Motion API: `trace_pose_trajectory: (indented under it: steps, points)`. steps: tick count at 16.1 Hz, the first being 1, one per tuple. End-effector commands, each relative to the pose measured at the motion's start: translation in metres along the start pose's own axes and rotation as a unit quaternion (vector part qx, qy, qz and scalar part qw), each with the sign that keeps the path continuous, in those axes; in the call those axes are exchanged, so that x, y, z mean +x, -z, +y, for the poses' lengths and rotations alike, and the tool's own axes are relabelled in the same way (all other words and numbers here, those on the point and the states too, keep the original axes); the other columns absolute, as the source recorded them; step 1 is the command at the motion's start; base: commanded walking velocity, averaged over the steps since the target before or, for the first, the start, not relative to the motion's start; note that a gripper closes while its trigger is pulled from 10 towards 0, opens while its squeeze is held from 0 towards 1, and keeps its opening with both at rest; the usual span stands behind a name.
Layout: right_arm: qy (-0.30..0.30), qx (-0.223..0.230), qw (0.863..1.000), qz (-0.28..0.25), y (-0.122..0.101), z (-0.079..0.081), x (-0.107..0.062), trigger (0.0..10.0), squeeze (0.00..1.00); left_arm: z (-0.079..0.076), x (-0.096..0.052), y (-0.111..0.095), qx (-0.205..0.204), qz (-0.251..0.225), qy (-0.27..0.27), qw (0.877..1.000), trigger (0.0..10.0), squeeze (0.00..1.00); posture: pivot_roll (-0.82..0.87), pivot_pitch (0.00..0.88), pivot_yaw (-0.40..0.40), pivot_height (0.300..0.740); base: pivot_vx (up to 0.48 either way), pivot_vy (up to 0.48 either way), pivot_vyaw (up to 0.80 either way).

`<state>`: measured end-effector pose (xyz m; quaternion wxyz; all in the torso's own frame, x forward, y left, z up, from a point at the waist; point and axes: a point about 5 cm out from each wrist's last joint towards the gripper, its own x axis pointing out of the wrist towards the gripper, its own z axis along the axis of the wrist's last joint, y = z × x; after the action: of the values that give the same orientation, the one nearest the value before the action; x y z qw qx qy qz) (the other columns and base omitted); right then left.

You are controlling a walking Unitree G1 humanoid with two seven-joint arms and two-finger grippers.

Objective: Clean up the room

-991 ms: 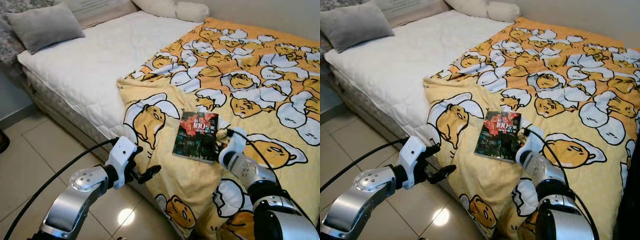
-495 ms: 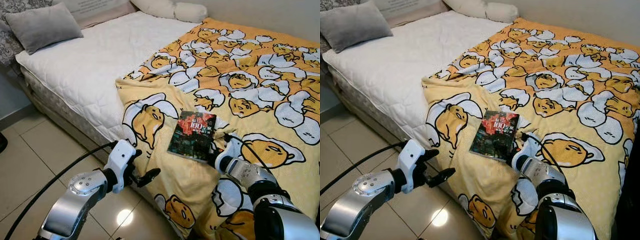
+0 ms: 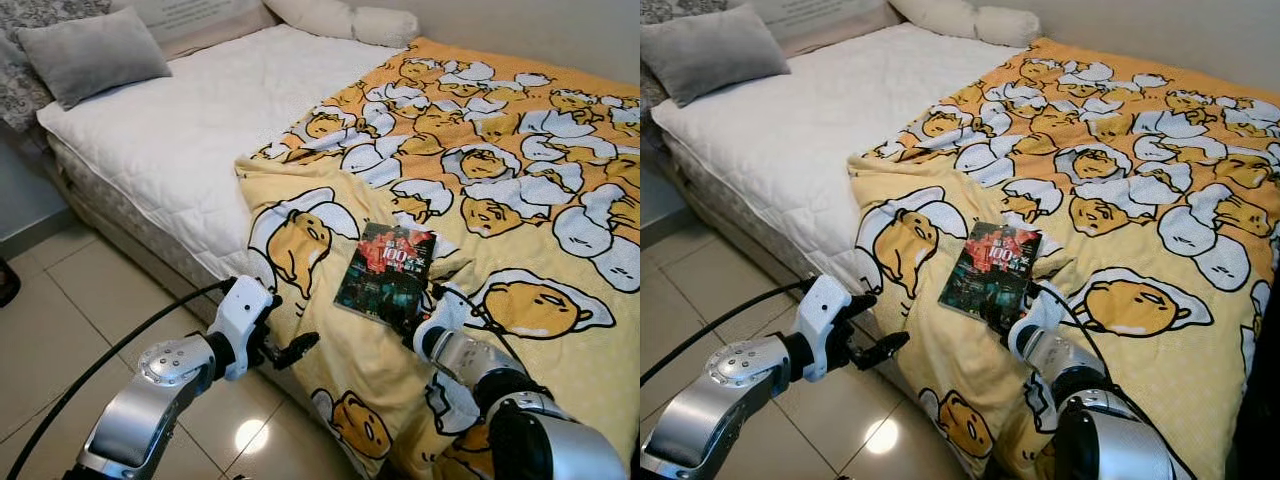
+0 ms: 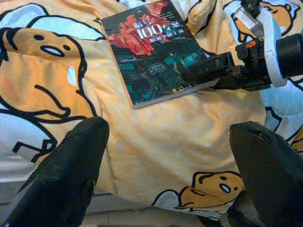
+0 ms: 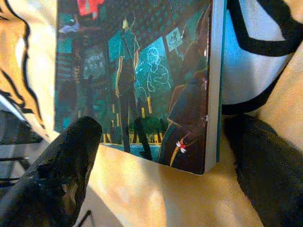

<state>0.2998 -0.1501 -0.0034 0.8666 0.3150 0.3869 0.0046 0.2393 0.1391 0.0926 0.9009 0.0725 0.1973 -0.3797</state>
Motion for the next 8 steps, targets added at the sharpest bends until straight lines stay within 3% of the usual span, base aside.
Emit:
trace_pose_trajectory:
  steps: [1,4,5,8]
  points:
    - [0.003,0.053,0.999,0.012,0.01,-0.001,0.001,10.0,0.0,0.003,0.0,0.001,0.006,0.007,-0.007,1.0,10.0,0.75,-0.05,0.017,0.041,0.74,0.0,0.0,0.0]
    - [-0.06,0.131,0.989,-0.01,0.001,0.02,0.004,10.0,0.0,0.003,-0.001,0.0,0.005,0.003,-0.011,1.0,10.0,0.75,-0.04,0.013,0.038,0.74,0.0,0.0,0.0]
    - [-0.099,0.179,0.979,-0.023,-0.009,0.033,0.004,10.0,0.0,0.004,-0.001,-0.002,0.007,-0.002,-0.014,1.0,10.0,0.75,-0.04,0.008,0.037,0.74,0.0,0.0,0.0]
    - [-0.133,0.232,0.963,-0.037,-0.024,0.046,0.003,10.0,0.0,0.008,-0.002,-0.005,0.009,-0.007,-0.019,1.0,10.0,0.75,-0.03,0.0,0.032,0.74,0.0,0.0,0.0]
